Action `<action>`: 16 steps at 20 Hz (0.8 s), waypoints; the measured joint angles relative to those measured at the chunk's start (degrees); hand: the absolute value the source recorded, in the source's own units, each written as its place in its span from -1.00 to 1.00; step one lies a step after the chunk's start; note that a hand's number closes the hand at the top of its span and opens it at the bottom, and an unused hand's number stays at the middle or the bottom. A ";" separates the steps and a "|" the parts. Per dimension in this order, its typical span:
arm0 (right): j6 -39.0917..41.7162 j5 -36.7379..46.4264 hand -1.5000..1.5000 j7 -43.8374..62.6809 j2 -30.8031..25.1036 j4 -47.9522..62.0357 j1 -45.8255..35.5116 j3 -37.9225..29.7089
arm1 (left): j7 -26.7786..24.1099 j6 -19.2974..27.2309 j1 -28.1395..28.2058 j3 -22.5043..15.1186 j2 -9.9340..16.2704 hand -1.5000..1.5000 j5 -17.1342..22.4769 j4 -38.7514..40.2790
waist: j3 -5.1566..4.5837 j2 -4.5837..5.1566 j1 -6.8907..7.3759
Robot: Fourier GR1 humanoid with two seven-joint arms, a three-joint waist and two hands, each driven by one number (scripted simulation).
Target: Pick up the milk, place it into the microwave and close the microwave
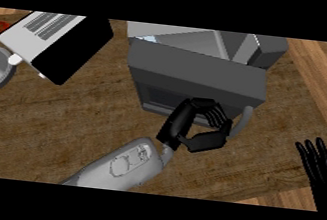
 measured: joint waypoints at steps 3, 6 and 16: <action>0.84 -1.41 -1.00 1.35 -0.74 -1.75 0.22 0.61 | -1.33 1.50 -2.27 1.55 -0.02 1.00 2.77 2.36 | 0.03 0.48 -1.22; 1.67 -2.74 -1.00 2.57 -1.51 -3.74 0.46 1.22 | -3.12 2.19 -4.18 3.53 -0.03 1.00 5.79 4.09 | -0.01 0.91 -2.43; 3.06 -7.27 -1.00 5.51 -3.48 -8.37 1.13 1.16 | -8.88 2.72 -8.60 7.54 0.00 1.00 12.39 9.51 | 0.10 1.66 -5.17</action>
